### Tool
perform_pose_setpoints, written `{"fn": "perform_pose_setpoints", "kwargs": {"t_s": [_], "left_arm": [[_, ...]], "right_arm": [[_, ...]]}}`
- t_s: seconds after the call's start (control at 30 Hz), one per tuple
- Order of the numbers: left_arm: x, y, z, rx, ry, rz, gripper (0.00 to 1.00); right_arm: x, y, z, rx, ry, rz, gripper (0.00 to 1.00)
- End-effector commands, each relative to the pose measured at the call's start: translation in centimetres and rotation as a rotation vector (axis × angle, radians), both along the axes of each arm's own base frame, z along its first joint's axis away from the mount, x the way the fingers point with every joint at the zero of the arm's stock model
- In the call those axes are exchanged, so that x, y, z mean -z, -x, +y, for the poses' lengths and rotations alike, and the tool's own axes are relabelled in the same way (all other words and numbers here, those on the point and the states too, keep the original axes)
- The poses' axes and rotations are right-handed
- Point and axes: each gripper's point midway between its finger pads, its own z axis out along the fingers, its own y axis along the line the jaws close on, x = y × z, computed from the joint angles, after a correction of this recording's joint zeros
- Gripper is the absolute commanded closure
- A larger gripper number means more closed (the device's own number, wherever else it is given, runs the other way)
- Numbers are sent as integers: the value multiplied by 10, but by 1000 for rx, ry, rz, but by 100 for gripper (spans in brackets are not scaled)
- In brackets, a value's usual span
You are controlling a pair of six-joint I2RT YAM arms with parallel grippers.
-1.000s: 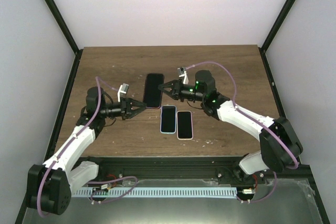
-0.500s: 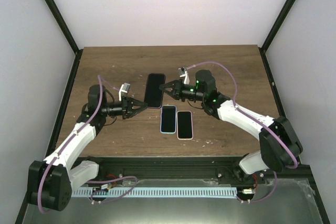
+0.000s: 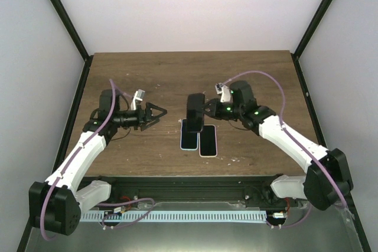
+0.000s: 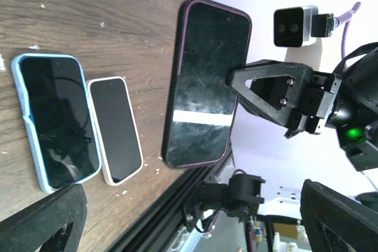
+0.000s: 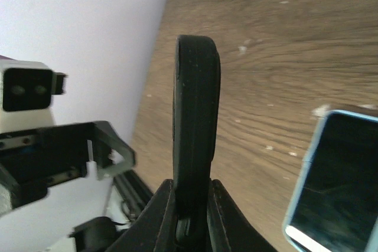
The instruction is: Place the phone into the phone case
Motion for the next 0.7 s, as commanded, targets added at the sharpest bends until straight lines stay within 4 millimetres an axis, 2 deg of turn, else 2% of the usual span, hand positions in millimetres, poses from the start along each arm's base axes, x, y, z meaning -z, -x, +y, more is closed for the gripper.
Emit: {"fn": "perform_pose_setpoints", "kwargs": {"t_s": [0.0,0.07,0.17,0.33,0.67], "left_arm": [[3,-5,5,-12,-83,-40,0],[3,-5,5,-10,-88,-47,0],[8,-6,7,-16,-108,-41,0],[10,-7,6,-9,-114,-38,0],[6,-10,9,-23,-139,-46,0]], "right_arm": [[16,8,-48,6,125,9,99],[22,10,-65,8,135,28,99],[39,10,-87,38,255,74,97],[83,15,-103,19,322,207,98],[143,10,-132,97,449,323,97]]}}
